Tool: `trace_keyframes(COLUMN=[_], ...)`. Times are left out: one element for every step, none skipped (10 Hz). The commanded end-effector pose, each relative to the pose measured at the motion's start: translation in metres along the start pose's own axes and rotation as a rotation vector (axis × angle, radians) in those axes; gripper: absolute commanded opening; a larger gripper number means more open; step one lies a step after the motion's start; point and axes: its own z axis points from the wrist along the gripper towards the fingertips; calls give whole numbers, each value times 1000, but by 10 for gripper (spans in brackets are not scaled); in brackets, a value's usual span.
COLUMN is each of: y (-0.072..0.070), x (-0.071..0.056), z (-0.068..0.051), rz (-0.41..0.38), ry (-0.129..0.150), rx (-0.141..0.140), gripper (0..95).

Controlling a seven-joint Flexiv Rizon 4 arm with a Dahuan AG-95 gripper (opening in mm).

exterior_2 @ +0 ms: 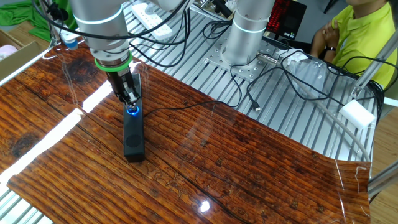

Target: Turn the knob to decrease the volume of the speaker

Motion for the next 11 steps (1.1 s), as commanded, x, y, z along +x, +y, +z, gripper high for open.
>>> trace_keyframes(y=[0,0,0,0,0,0,0,0,0,0,0], x=[0,0,0,0,0,0,0,0,-1,-1,-1], z=[-1,-1,-1,-1,-1,-1,-1,-1,-1,-2,-2], rz=[114,165,222,289,349,406,458,552,635,686,758], ry=[0,-2,-3,-2,-1,-1,-2,0,2,3,2], rx=[4,3,4,4,2,3,4,3,3,4,6], gripper=[0,0,0,0,0,0,0,0,0,0,0])
